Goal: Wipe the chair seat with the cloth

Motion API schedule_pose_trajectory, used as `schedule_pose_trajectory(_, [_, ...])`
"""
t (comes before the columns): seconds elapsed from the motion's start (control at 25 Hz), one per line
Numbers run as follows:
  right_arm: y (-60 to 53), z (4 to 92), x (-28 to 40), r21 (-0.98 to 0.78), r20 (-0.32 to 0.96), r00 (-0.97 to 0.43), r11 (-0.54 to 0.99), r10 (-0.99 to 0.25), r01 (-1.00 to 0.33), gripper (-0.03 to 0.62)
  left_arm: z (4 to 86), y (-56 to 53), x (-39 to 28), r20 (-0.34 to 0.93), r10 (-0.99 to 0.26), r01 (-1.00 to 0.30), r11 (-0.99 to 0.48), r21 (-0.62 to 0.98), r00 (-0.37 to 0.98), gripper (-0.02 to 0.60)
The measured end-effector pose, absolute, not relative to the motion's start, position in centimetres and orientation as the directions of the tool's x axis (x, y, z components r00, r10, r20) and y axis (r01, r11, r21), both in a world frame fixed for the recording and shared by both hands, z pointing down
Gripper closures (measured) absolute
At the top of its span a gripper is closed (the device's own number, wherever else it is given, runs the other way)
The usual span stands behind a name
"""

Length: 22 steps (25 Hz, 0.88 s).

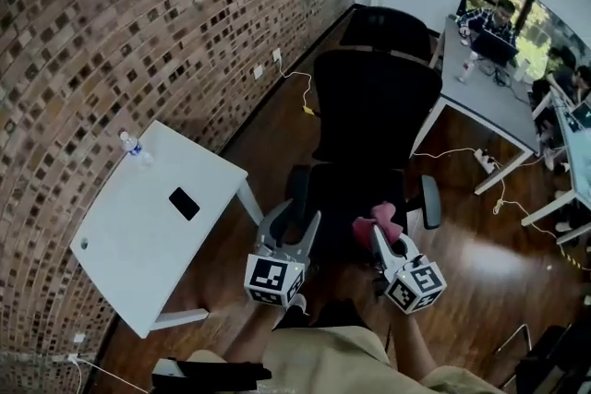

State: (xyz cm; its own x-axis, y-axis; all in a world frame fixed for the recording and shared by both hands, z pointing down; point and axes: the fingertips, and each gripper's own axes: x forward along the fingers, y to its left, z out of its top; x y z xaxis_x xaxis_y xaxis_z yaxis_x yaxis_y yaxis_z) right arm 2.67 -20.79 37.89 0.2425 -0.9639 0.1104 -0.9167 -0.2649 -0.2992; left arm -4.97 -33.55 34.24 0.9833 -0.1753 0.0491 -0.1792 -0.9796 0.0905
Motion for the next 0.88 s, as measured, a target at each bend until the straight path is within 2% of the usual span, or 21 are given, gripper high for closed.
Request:
schedule_pose_trajectory(0.12, [-21.9,39.4,6.1,-0.324,0.136,0.319,-0.346,-0.938,-0.881,0.577,35.9,-36.0,-0.9,0.070,-0.104,-0.111,-0.988,0.110,0.992,0.411])
schedule_pose_trajectory(0.28, [-23.7,43.5,11.3,-0.337,0.205,0.336,-0.388,-0.919,-0.858,0.577,39.6,-37.4,5.3,0.130,-0.035,-0.052,-0.990,0.128,0.991,0.410])
schedule_pose_trajectory(0.68, [-35.5,61.8,24.4,-0.468,0.365,0.092,-0.268,-0.927,-0.842,0.577,53.0,-45.0,20.7,0.306,-0.027,-0.088,-0.978,0.187,0.952,0.394])
schedule_pose_trajectory(0.88, [-42.5,71.2,28.6,-0.389,0.377,0.049,-0.206,-0.925,-0.898,0.577,59.9,-48.2,25.5,0.388,0.032,-0.058,-0.974,0.218,0.921,0.364])
